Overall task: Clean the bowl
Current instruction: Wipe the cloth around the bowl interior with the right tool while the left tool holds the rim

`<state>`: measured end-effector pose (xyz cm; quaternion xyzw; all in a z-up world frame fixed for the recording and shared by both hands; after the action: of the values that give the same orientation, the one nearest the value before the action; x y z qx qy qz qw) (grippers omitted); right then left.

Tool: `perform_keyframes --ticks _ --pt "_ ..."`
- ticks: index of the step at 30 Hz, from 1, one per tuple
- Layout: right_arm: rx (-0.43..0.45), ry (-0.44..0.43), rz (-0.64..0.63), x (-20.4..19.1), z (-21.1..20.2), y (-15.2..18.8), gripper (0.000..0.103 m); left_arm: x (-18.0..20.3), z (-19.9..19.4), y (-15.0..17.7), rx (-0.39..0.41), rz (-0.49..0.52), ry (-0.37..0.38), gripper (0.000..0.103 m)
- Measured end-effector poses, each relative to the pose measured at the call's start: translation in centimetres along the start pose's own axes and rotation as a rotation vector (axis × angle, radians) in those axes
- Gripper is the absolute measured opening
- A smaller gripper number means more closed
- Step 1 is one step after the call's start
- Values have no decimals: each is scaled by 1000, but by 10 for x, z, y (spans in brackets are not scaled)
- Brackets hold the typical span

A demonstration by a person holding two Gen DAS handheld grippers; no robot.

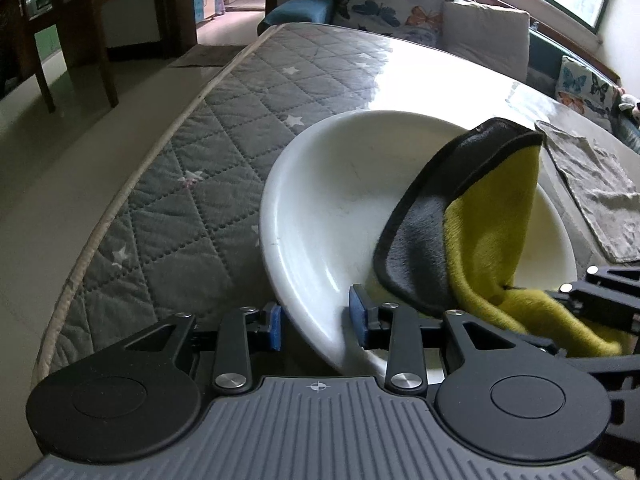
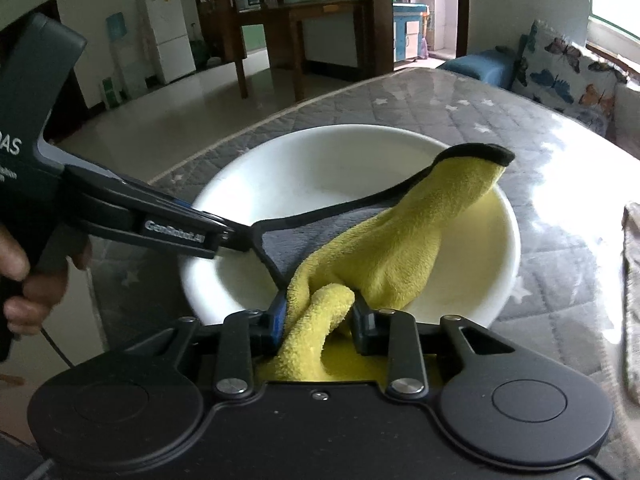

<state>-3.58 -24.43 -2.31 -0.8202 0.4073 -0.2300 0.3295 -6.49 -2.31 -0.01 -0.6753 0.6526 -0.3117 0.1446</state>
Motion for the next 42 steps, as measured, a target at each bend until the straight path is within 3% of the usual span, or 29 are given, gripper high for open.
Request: perform_keyframes --ticks 18,38,42 --pt "13 49 30 6 0 3 32 1 9 -2 -4 16 -7 40" --pt "22 -84 187 -21 -21 14 33 9 16 -6 -2 17 -15 41" --pt "31 -86 186 -4 -27 8 33 9 16 -6 -2 21 -15 41"
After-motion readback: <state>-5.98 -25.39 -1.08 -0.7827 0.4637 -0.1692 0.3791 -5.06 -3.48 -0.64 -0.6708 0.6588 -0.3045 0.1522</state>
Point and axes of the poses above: each gripper's, at about its wrist camera, not at the fingertips, and z roughly the way its jaws point, x to its right, y to its underside, the point moved 4 cm from there along z, roughly the way its jaws point, and after that the axes turned 12 degrees about y, right-handed, at the moved point
